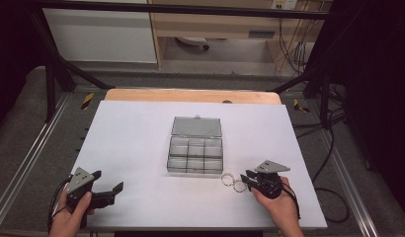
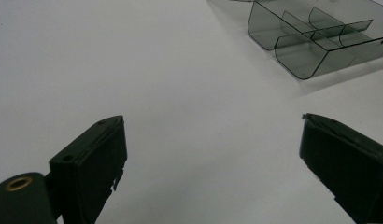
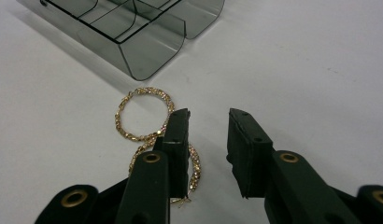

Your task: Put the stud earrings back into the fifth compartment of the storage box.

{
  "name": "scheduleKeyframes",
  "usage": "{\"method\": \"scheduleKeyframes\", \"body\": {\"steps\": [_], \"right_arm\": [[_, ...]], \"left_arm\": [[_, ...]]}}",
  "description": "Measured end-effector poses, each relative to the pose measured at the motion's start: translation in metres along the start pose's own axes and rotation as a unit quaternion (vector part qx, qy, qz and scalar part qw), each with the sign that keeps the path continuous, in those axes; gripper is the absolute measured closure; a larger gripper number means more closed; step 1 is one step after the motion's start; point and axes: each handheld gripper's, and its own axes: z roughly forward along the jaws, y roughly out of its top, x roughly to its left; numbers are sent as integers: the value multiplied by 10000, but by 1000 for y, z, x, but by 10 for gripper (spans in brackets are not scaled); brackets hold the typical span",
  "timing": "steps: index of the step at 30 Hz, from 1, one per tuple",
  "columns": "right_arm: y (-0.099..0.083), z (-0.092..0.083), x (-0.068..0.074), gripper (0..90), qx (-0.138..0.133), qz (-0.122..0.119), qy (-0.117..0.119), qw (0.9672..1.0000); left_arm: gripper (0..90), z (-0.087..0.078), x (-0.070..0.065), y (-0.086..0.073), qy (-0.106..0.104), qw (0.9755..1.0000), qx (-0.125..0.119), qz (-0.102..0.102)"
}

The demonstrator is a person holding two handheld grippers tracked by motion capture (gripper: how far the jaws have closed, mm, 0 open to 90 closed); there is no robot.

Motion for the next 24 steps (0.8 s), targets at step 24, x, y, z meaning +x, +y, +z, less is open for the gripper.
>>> {"method": "scheduleKeyframes", "body": {"steps": [24], "right_arm": [[-6,9,4,861,425,-199,86,9989]], "left_arm": [[76,1,-1,0,-19,10000,62,56]]}}
